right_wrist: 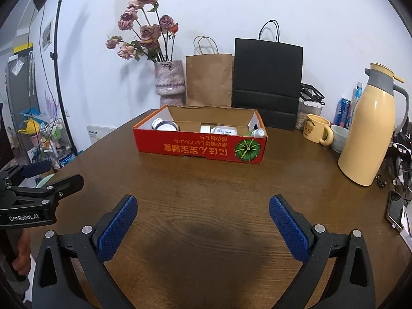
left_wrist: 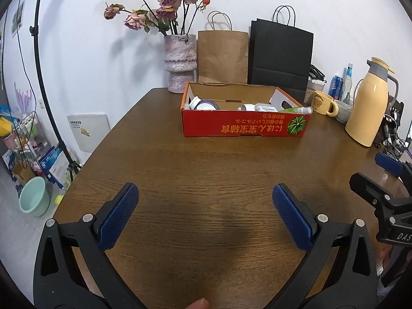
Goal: Organize rigid objects
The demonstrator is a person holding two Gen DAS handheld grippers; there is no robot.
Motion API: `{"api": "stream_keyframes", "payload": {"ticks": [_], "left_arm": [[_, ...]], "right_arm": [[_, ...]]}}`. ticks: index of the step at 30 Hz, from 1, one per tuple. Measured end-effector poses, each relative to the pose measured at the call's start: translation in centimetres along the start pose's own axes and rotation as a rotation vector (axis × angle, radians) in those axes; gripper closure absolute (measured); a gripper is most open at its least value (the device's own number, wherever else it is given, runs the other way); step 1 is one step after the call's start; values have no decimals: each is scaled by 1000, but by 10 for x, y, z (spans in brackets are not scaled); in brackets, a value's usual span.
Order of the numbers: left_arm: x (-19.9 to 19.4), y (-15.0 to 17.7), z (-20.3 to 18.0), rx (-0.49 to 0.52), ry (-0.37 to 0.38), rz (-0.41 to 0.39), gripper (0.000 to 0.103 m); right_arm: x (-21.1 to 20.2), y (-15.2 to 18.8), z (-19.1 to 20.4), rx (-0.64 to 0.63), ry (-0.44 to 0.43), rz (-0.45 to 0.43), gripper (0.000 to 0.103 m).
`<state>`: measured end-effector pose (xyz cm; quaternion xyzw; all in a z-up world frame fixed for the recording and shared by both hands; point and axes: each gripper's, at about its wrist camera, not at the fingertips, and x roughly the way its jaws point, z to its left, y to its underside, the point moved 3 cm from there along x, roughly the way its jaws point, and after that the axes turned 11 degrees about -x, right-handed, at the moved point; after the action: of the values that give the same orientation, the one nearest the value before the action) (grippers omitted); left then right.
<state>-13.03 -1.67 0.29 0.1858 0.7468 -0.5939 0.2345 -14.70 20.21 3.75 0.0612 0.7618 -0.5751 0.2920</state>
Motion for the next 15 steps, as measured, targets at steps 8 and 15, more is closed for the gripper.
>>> {"api": "stream_keyframes", "payload": {"ticks": [8, 15], "left_arm": [[-3, 2, 3, -11, -5, -5, 0], [-4, 2, 3, -9, -2, -5, 0]], "right_arm": [[-4, 3, 1, 5, 5, -1, 0], [-5, 3, 1, 6, 6, -2, 0]]}}
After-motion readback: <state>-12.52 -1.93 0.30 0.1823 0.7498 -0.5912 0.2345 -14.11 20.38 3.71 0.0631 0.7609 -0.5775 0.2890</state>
